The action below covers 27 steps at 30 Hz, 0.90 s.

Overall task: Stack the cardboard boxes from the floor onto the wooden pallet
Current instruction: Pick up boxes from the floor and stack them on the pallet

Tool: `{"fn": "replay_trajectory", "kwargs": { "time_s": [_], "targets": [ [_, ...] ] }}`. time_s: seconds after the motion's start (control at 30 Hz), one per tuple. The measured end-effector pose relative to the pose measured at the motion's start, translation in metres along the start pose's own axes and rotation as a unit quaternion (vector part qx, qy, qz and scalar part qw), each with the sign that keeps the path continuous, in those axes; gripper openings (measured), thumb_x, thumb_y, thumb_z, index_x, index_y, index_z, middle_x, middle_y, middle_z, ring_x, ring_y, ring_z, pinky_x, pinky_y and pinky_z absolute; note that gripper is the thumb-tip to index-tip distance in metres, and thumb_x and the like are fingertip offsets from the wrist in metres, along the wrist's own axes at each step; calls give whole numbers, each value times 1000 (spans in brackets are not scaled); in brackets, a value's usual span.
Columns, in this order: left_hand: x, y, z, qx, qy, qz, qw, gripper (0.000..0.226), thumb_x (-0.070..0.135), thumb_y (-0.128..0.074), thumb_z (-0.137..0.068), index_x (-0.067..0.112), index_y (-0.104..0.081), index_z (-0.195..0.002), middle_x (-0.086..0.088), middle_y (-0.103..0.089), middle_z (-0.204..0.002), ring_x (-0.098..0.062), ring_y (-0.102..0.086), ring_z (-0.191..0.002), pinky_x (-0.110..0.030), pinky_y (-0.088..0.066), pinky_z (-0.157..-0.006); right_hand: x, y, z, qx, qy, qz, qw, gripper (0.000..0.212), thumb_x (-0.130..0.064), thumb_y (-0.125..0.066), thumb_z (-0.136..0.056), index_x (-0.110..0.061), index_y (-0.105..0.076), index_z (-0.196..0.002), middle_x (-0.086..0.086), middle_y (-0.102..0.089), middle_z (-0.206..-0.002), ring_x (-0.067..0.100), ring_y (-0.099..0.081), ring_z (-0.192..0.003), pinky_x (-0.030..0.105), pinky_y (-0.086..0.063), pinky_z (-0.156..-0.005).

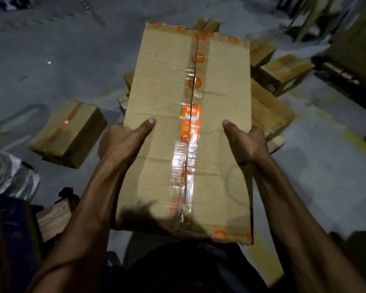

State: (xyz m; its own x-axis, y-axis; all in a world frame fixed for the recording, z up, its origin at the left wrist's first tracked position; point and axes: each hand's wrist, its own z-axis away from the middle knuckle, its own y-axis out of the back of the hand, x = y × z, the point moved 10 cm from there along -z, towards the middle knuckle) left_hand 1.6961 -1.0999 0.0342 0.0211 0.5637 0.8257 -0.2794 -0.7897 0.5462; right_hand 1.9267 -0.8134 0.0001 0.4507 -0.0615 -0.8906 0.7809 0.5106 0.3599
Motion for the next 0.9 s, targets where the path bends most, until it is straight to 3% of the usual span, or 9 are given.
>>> {"fn": "replay_trajectory", "kwargs": {
  "time_s": [0.2, 0.3, 0.43, 0.6, 0.73, 0.9],
  "targets": [
    [65, -110, 2, -54, -17, -19, 998, 104, 102, -59, -41, 23, -73, -108, 0, -75, -105, -29, -71, -98, -47, -57, -92, 31, 104, -51, 73, -5, -26, 997, 59, -62, -77, -72, -22, -69, -114, -6, -71, -107, 19, -66, -101, 35, -54, -95],
    [100, -180, 12, -74, -19, -60, 995, 93, 95, -60, -54, 16, -71, -103, -5, -72, -99, -32, -68, -93, -43, -57, -87, 50, 162, -88, 103, -7, -30, 994, 77, -74, -74, -61, -23, -68, -119, -5, -72, -112, 22, -66, -106, 41, -53, -99],
    [153, -262, 31, -70, -16, -104, 992, 90, 90, -61, -60, 13, -66, -106, -10, -70, -110, -36, -65, -101, -41, -54, -87, 67, 241, -136, 119, -17, -14, 993, 93, -80, -70, -57, -20, -65, -128, -2, -71, -118, 23, -66, -109, 42, -53, -101],
    [218, -348, 47, -112, -31, -92, 989, 77, 81, -65, -71, 16, -59, -110, -9, -65, -118, -35, -61, -110, -37, -47, -85, 89, 322, -183, 145, -55, -27, 988, 96, -86, -69, -52, -19, -68, -122, -1, -72, -114, 24, -67, -105, 43, -55, -96],
    [259, -406, 45, -143, -48, -94, 984, 66, 80, -65, -72, 18, -61, -93, -7, -65, -109, -34, -62, -103, -38, -50, -87, 105, 369, -215, 166, -88, -30, 982, 97, -90, -68, -48, -20, -70, -116, 1, -74, -108, 27, -69, -100, 46, -57, -92],
    [290, -482, 25, -184, -57, -106, 975, 81, 87, -61, -66, 16, -69, -104, -6, -70, -102, -32, -65, -92, -41, -55, -85, 113, 410, -263, 187, -102, -24, 977, 93, -84, -67, -53, -22, -67, -123, 0, -72, -115, 27, -67, -104, 45, -55, -95]
  ]
}}
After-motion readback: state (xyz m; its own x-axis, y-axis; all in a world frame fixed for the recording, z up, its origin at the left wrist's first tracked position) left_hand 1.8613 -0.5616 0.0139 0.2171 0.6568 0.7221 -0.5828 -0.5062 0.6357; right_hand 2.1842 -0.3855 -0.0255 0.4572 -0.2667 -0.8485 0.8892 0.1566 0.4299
